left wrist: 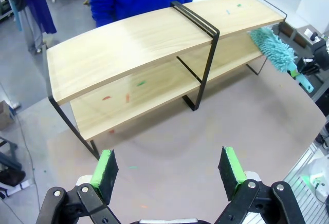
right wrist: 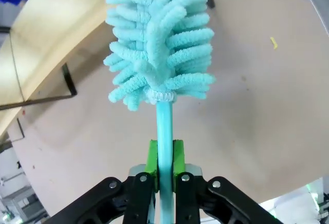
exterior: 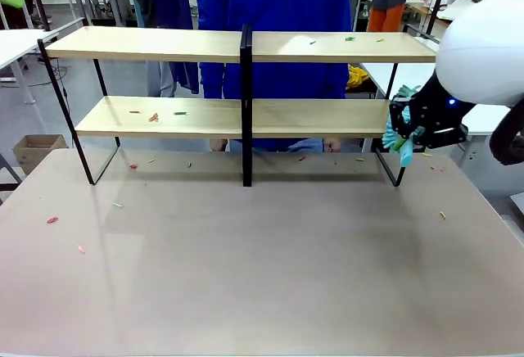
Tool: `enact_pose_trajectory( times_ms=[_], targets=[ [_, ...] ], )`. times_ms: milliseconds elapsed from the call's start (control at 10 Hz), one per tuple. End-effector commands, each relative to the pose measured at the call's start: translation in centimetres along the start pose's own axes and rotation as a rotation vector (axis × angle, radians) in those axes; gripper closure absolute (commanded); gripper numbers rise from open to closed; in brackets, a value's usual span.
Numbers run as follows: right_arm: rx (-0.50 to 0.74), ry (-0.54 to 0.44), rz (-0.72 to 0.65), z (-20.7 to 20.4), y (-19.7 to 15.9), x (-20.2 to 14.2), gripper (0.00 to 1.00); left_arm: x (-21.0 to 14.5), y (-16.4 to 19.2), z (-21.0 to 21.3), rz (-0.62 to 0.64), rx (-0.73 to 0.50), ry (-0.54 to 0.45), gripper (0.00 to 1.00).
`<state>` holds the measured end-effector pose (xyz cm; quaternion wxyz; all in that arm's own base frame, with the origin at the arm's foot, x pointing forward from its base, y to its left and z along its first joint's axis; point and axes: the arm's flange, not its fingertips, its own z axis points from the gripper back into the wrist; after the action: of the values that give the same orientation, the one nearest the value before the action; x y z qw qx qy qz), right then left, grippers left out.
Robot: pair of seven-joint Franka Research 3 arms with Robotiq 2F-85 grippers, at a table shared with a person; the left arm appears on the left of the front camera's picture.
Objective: Clean the shelves.
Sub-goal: Clean a randomly selected level of the Shelf with the Duster.
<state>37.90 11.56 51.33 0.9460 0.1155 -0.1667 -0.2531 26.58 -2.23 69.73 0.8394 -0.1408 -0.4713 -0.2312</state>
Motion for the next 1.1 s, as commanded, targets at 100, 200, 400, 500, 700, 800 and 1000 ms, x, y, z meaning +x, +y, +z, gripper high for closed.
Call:
enact_pose_trajectory(
  times_ms=[100, 200, 400, 500, 700, 800, 1000],
  targets=[
    [0.244, 0.173, 0.241, 0.4, 0.0, 0.4, 0.87, 0.0, 0.0, 0.0, 0.000, -0.015, -0.007, 0.00],
    [0.328, 0.332, 0.428, 0.3, 0.4, -0.3, 0.87, 0.0, 0.0, 0.0, 0.000, -0.015, -0.007, 0.00],
    [0.295, 0.602, 0.735, 0.9, -1.7, -0.7, 0.87, 0.0, 0.0, 0.0, 0.000, -0.015, -0.007, 0.00],
    [0.326, 0.640, 0.899, 2.7, -4.4, -0.2, 0.87, 0.0, 0.0, 0.0, 0.000, -0.015, -0.007, 0.00],
    [0.476, 0.628, 1.146, 7.3, -11.5, 1.1, 0.87, 0.0, 0.0, 0.0, 0.000, -0.015, -0.007, 0.00],
    [0.524, 0.510, 1.200, 9.8, -15.3, 1.4, 0.87, 0.0, 0.0, 0.0, 0.000, -0.015, -0.007, 0.00],
    [0.767, 0.129, 1.457, 15.5, -21.7, 0.8, 0.87, 0.0, 0.0, 0.0, 0.000, -0.015, -0.007, 0.00]
  ],
)
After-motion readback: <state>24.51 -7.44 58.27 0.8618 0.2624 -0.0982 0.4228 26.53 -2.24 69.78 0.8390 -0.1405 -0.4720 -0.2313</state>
